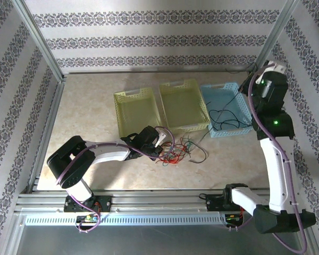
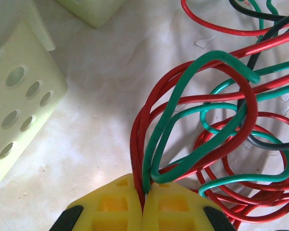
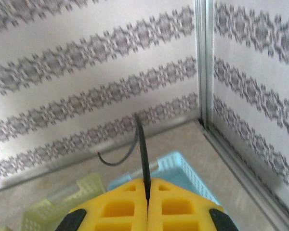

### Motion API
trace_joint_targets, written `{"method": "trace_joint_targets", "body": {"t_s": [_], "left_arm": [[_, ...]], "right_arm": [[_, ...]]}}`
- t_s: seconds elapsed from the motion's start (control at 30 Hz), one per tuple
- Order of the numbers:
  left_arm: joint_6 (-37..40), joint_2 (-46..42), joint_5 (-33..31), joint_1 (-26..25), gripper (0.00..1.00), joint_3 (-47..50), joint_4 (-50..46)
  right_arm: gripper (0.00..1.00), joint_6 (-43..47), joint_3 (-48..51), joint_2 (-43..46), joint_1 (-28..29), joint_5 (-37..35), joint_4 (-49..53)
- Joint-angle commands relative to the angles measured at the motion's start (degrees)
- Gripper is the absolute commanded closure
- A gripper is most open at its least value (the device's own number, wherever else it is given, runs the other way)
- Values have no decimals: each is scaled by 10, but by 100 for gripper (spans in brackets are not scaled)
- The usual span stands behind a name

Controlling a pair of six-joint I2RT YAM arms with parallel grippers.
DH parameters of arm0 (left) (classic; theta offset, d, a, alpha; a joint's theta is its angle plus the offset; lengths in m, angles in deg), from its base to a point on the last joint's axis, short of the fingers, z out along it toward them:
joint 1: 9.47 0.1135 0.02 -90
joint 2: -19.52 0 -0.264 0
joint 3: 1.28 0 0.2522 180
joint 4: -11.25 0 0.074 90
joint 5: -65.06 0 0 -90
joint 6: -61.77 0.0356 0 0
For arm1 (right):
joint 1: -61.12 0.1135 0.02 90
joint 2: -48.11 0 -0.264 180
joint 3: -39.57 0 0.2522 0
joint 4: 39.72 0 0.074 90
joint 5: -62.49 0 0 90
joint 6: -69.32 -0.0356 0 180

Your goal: Untangle the cables

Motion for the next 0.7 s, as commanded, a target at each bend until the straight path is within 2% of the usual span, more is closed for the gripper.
{"method": "trace_joint_targets", "body": {"t_s": [0.0, 0.13, 0.27, 0.43, 0.67], "left_arm": [[6, 4, -8, 3, 100, 5, -6], [12, 9, -9, 3, 100, 5, -9], [10, 8, -9, 3, 100, 4, -7], [8, 9, -8, 3, 100, 3, -4], [5, 0, -12, 3, 100, 9, -5]], "right_arm": [[100, 32, -72, -4, -8, 4, -56], [100, 44, -119, -24, -18, 12, -58], [100, 38, -121, -36, -29, 19, -58], [100, 15, -57, -44, -45, 34, -72], [100, 18, 74, -37, -48, 15, -71]]}}
